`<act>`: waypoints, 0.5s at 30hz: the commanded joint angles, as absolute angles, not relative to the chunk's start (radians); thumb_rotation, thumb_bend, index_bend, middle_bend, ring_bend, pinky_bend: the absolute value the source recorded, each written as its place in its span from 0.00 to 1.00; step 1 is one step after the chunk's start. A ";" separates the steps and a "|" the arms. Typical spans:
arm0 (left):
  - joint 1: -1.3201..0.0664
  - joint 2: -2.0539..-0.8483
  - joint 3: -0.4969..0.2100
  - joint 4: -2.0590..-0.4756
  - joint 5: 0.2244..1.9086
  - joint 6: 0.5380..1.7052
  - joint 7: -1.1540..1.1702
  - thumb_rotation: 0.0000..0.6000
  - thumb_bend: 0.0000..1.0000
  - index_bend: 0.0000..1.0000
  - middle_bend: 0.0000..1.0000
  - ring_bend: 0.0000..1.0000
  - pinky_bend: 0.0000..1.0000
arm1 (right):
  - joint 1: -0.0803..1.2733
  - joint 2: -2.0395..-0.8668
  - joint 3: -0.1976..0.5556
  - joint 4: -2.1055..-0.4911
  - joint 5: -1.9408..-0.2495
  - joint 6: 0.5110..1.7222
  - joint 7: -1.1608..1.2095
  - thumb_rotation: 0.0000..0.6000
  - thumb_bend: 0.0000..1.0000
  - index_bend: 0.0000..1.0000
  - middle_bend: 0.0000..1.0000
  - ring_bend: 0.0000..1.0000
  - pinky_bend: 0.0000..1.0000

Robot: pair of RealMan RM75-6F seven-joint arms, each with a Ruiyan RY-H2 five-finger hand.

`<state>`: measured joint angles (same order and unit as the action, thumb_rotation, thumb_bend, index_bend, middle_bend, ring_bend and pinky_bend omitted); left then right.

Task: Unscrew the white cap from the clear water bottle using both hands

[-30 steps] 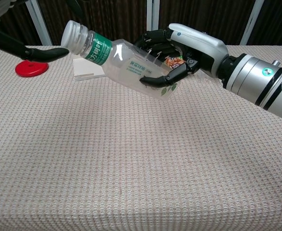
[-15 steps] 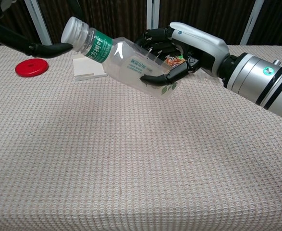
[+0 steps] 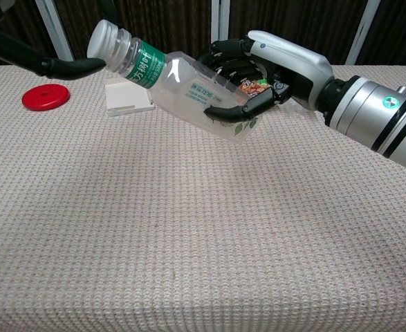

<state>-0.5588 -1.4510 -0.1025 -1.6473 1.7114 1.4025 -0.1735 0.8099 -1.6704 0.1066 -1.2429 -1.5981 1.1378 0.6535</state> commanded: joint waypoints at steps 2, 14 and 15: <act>-0.558 -1.449 -0.104 -1.647 1.711 1.406 -0.172 1.00 0.30 0.48 0.20 0.08 0.05 | 0.808 -1.668 0.107 -1.242 -1.597 1.140 0.655 1.00 0.46 0.64 0.53 0.39 0.48; -0.514 -1.372 -0.097 -1.599 1.653 1.411 -0.136 1.00 0.30 0.47 0.20 0.08 0.04 | 0.770 -1.594 0.074 -1.251 -1.584 1.129 0.579 1.00 0.46 0.64 0.53 0.39 0.48; -0.510 -1.361 -0.093 -1.589 1.642 1.400 -0.124 1.00 0.30 0.47 0.20 0.08 0.04 | 0.764 -1.585 0.069 -1.252 -1.580 1.125 0.566 1.00 0.46 0.64 0.53 0.39 0.48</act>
